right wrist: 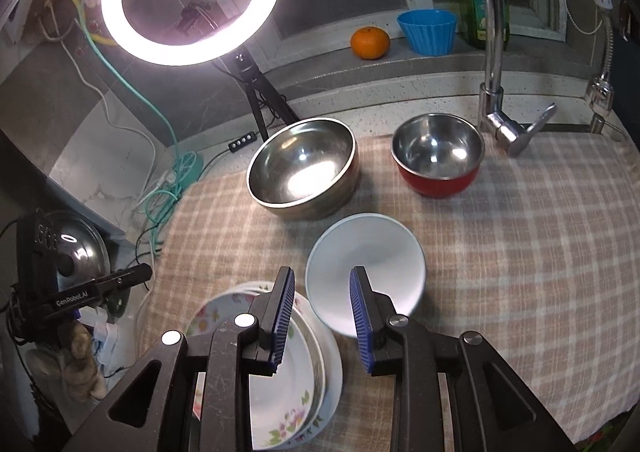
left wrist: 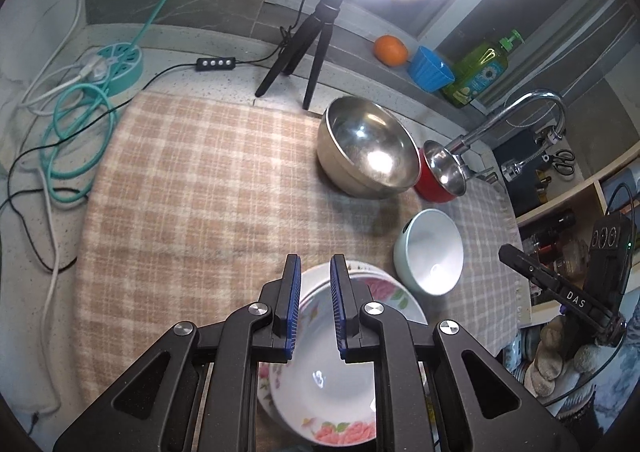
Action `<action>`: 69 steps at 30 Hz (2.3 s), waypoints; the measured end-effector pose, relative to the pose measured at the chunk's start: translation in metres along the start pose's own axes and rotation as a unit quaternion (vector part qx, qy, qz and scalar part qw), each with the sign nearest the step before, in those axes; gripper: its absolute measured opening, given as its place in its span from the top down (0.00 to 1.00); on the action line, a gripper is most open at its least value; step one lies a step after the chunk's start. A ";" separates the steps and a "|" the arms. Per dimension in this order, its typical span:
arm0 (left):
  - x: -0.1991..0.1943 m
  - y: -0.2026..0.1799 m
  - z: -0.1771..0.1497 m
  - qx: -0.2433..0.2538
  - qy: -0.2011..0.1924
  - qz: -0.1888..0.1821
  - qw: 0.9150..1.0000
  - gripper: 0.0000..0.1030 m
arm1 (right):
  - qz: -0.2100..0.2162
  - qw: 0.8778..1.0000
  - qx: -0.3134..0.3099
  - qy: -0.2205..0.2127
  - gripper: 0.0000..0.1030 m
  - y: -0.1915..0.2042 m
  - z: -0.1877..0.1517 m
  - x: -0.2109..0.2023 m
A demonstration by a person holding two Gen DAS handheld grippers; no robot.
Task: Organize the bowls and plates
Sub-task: 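Open the right gripper and release the plate on the stack, then move the right gripper to the rim of the large steel bowl, then close the right gripper on the steel bowl rim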
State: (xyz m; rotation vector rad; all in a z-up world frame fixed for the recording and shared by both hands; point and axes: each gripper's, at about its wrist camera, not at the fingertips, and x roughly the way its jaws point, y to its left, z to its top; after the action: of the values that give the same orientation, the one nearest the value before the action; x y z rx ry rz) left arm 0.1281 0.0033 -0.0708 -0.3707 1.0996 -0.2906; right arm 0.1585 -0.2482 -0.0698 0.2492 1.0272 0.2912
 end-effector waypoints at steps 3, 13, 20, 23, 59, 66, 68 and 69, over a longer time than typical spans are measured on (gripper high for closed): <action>0.005 -0.003 0.011 0.000 0.000 -0.006 1.000 0.87 | 0.015 1.000 0.010 0.002 0.75 -0.002 0.012 0.006; 0.041 -0.014 0.050 -0.010 0.019 -0.030 0.999 0.81 | 0.040 0.997 0.052 0.026 0.72 -0.012 0.045 0.042; 0.071 -0.014 0.071 -0.019 0.036 -0.024 0.999 0.80 | 0.040 0.995 0.076 0.043 0.72 -0.021 0.068 0.072; 0.083 -0.013 0.080 -0.020 0.041 -0.019 0.999 0.75 | 0.039 0.994 0.087 0.052 0.72 -0.027 0.077 0.086; 0.145 -0.003 0.113 -0.023 0.068 0.003 0.997 0.86 | 0.005 0.992 0.092 0.088 0.79 -0.032 0.101 0.154; 0.144 -0.006 0.113 -0.019 0.067 0.007 0.998 0.88 | -0.007 0.993 0.085 0.086 0.85 -0.034 0.098 0.153; 0.143 -0.006 0.112 -0.020 0.066 0.008 0.998 0.88 | -0.006 0.993 0.085 0.084 0.85 -0.033 0.098 0.153; 0.142 -0.005 0.112 -0.019 0.065 0.009 0.998 0.88 | -0.006 0.993 0.084 0.084 0.85 -0.032 0.098 0.152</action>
State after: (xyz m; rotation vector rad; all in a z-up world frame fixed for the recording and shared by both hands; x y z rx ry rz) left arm 0.2894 -0.0428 -0.1379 -0.3796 1.2380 -0.2809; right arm 0.3210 -0.2309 -0.1540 0.3748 1.2206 0.2176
